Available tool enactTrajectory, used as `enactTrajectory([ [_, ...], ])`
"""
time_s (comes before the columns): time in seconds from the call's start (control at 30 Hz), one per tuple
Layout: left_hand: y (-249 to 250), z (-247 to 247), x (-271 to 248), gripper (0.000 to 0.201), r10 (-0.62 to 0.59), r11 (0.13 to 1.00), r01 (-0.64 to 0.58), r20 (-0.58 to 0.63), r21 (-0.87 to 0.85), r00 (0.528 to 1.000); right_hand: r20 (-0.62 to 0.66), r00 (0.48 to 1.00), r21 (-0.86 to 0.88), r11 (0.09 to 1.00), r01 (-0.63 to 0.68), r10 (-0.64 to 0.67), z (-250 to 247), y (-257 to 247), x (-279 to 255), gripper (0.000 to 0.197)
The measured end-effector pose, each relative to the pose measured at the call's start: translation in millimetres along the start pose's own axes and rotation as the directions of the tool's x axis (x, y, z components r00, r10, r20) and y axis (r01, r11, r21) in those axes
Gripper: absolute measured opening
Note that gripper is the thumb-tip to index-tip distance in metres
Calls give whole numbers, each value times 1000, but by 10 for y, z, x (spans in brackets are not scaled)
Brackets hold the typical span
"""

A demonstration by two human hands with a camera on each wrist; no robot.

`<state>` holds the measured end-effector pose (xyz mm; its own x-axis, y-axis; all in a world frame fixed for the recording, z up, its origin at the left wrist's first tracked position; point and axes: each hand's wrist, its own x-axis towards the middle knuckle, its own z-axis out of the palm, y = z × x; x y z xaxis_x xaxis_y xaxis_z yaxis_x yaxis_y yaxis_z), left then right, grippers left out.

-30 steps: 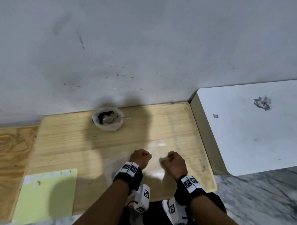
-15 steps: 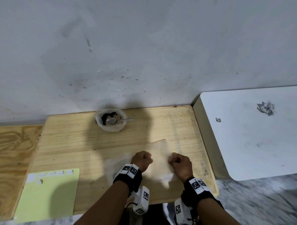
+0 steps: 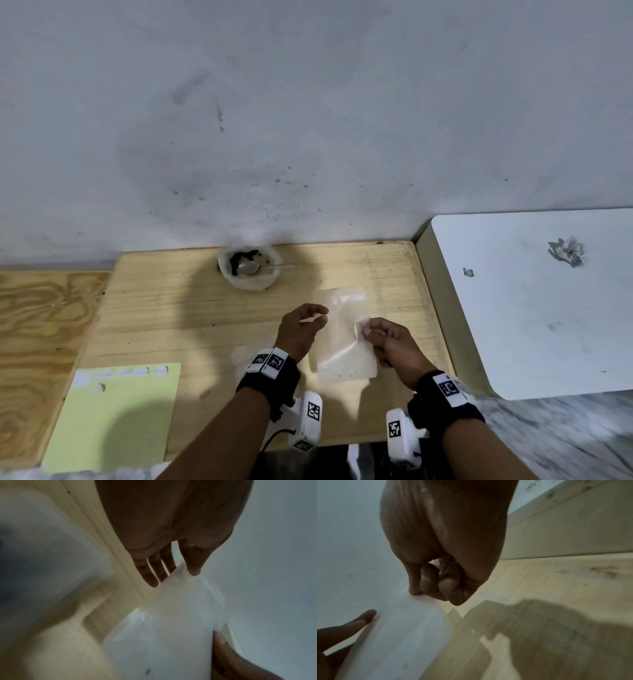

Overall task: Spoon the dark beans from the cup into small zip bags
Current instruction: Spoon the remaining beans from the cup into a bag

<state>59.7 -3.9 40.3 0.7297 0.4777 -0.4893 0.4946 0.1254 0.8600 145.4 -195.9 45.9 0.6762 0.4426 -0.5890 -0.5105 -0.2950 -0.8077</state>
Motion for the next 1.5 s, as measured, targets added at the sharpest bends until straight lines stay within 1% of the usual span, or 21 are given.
enactTrajectory([
  [0.13,349,-214,-99,32,80,990,-83,-31,-114,996,104,994,-114,993,41,-29,129,-337,-46,10],
  [0.2,521,-363,-138,32,164,986,-164,-26,-21,986,84,994,-161,983,85,-72,230,-553,-56,16],
  [0.27,670,-529,-170,34,244,960,-246,32,136,969,56,989,-154,977,147,-140,323,-792,-63,23],
  [0.33,804,-683,-195,37,283,914,-306,120,267,952,113,975,-206,956,210,-190,407,-1042,-84,23],
  [0.37,870,-771,-221,39,293,892,-329,158,310,943,174,967,-268,936,228,-186,469,-1151,-96,23],
  [0.43,994,-927,-278,41,297,854,-359,214,376,931,285,952,-409,884,226,-111,626,-1302,-134,23],
  [0.5,1056,-1051,-311,35,312,827,-378,221,415,924,331,943,-500,838,216,-46,808,-1368,-163,24],
  [0.57,1048,-1168,-312,21,413,767,-429,145,477,899,297,954,-489,853,183,-35,1010,-1384,-178,20],
  [0.63,1029,-1302,-329,4,483,722,-408,15,558,876,237,970,-430,889,159,-59,1231,-1388,-203,16],
  [0.73,988,-1490,-364,32,525,731,-350,-155,586,837,167,975,-301,935,189,-143,1611,-1378,-286,21],
  [0.77,975,-1580,-370,36,555,727,-359,-194,585,809,140,974,-250,945,210,-180,1763,-1371,-310,22],
  [0.83,980,-1726,-403,33,573,740,-376,-231,557,786,105,965,-192,947,257,-240,2017,-1355,-356,23],
  [0.9,1024,-1921,-451,20,474,840,-366,-211,401,855,84,955,-167,941,294,-284,2273,-1334,-384,25],
  [0.93,1048,-2043,-462,15,391,899,-333,-181,283,902,77,950,-159,937,310,-302,2415,-1341,-408,26],
  [1.0,1074,-2223,-471,7,258,966,-251,-142,64,956,75,943,-137,933,332,-324,2603,-1339,-423,21],
  [1.07,1091,-2404,-496,7,191,977,-202,-134,-74,972,79,934,-116,927,356,-348,2769,-1350,-455,14],
  [1.17,1091,-2574,-515,11,150,974,-172,-152,-146,977,98,919,-162,905,394,-382,2955,-1385,-568,8],
  [1.27,1072,-2626,-544,12,137,985,-154,-178,-82,974,94,922,-233,892,387,-376,3068,-1408,-639,18],
  [1.37,1025,-2622,-556,19,178,982,-172,-91,72,980,74,948,-267,910,317,-308,3096,-1424,-644,32],
  [1.43,1000,-2636,-544,28,256,926,-234,-36,297,966,-3,950,-304,906,295,-311,3071,-1440,-615,34],
  [1.5,1001,-2635,-547,35,312,817,-269,2,510,950,-115,914,-450,841,301,-389,3011,-1440,-546,26],
])
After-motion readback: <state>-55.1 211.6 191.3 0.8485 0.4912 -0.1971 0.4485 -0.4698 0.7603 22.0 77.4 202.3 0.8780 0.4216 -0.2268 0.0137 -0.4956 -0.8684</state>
